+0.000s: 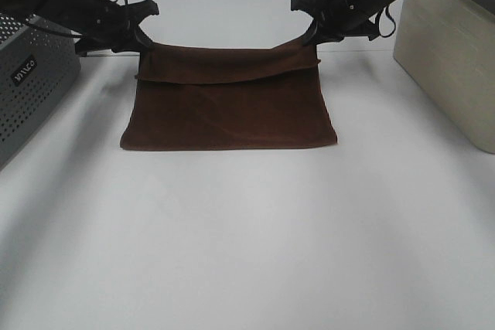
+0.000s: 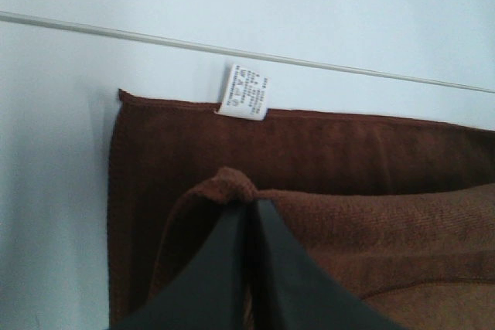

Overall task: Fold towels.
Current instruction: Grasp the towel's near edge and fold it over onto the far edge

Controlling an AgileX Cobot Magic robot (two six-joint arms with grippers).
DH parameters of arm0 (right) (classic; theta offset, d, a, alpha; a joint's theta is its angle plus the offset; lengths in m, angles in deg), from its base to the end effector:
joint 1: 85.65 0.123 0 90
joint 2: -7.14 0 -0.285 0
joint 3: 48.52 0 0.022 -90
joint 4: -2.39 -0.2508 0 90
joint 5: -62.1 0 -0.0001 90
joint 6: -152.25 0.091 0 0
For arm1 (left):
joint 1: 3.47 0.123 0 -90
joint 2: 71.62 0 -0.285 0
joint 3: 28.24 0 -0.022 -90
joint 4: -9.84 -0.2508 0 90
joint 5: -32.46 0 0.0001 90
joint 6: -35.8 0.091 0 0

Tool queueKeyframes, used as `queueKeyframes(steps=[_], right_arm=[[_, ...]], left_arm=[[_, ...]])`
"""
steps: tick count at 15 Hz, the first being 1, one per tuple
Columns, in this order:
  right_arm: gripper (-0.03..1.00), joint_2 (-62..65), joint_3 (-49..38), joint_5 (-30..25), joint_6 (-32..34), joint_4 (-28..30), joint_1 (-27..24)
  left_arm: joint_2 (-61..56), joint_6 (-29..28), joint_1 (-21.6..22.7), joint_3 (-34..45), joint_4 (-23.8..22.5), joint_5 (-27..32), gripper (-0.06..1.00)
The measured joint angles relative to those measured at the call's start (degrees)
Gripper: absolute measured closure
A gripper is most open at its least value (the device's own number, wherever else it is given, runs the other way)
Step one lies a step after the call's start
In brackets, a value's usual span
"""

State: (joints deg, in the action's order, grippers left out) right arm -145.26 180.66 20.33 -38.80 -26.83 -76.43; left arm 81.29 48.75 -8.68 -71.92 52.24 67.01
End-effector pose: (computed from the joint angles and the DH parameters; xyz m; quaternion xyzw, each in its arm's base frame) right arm 0.5437 0.1183 0.1520 -0.0355 0.9311 0.2122 0.2945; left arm 0.5505 -0.0852 0.1302 -0.0767 0.9096 -0.2673 0.3085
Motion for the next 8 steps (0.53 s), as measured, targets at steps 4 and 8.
queueKeyframes(steps=[4, 8], right_arm=[[0.79, -3.2, 0.1, 3.7, -0.3, 0.8, 0.0], [0.20, -3.0, 0.2, 3.8, -0.3, 0.9, 0.0]], left_arm=[[4.9, 2.9, -1.3, -4.5, 0.0, -2.1, 0.78], [5.0, 4.9, -1.9, -4.9, 0.0, -4.1, 0.20]])
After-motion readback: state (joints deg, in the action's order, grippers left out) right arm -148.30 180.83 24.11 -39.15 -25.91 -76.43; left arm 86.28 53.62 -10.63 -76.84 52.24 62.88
